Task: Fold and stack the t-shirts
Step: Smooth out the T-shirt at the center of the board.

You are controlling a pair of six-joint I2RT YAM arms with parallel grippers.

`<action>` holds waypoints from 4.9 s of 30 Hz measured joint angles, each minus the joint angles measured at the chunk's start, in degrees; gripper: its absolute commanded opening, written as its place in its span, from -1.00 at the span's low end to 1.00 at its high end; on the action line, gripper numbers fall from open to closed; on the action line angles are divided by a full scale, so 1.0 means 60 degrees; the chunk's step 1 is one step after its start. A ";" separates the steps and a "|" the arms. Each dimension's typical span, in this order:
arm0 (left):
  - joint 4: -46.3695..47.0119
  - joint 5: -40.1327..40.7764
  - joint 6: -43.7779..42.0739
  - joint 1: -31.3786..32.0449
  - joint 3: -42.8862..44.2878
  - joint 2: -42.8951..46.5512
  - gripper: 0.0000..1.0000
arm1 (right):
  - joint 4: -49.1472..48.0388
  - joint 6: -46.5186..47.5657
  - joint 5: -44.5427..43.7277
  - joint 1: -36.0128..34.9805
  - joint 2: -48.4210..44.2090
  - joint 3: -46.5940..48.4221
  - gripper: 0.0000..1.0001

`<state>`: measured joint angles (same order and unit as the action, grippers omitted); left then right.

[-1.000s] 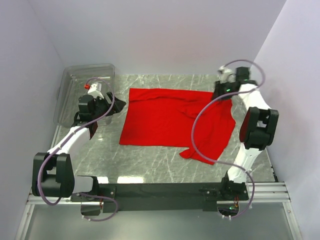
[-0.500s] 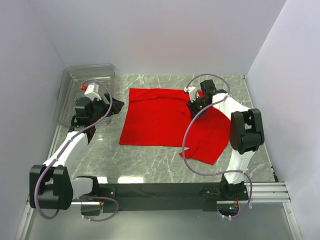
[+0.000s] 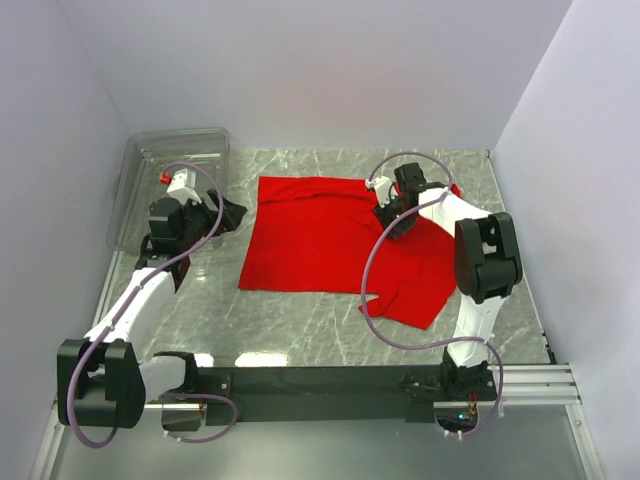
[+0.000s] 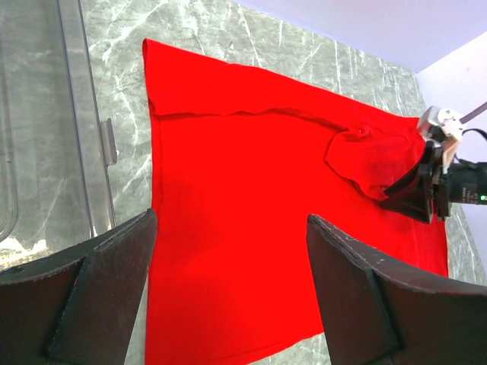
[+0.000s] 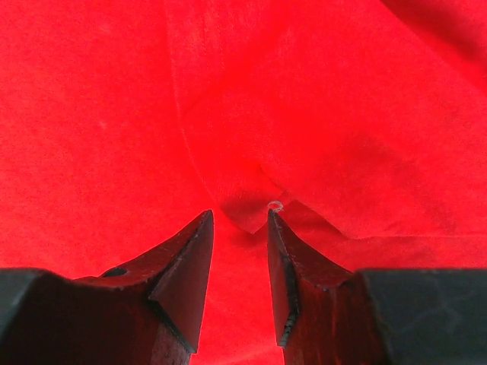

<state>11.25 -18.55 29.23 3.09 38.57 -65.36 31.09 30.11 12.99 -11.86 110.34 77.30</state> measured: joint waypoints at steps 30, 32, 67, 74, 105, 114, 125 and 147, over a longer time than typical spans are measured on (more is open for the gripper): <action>-0.0288 0.0073 -0.0011 -0.0109 -0.0357 0.0754 0.71 | 0.0470 0.0109 -0.0222 -0.0066 -0.0663 -0.0011 -1.00; -0.0288 0.0073 -0.0011 -0.0109 -0.0357 0.0765 0.71 | 0.0586 0.0109 -0.0142 -0.0106 -0.0827 -0.0011 -1.00; -0.0576 0.0098 -0.0011 -0.0153 -0.0688 0.1632 0.71 | 0.1450 0.0226 -0.0062 -0.0375 -0.1315 -0.0878 -1.00; -0.0674 0.0149 -0.0011 -0.0157 -0.0776 0.1730 0.72 | 0.1468 0.0259 0.0011 -0.0306 -0.1457 -0.0892 -0.19; -0.0947 0.0911 0.0936 0.0812 0.5872 -0.6991 0.55 | -0.1774 -0.7668 0.1224 0.4470 0.1730 0.2834 0.02; -0.1300 0.1158 0.0878 0.0812 0.7410 -0.8426 0.52 | -0.1566 -0.8120 0.1013 0.4484 0.2951 0.4579 -0.04; -0.1778 0.1308 0.0772 0.0831 0.8615 -0.9340 0.45 | -0.1275 -0.8193 0.0838 0.4535 0.2969 0.4499 -0.07; -0.4364 0.3293 -0.0131 0.1417 1.0265 -1.0819 0.09 | -0.0911 -0.8593 0.1089 0.4594 0.3118 0.4605 -0.10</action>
<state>-14.94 1.21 28.45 11.60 100.16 -130.28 25.63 -21.45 19.53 15.70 129.05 104.92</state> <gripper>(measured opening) 0.555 0.452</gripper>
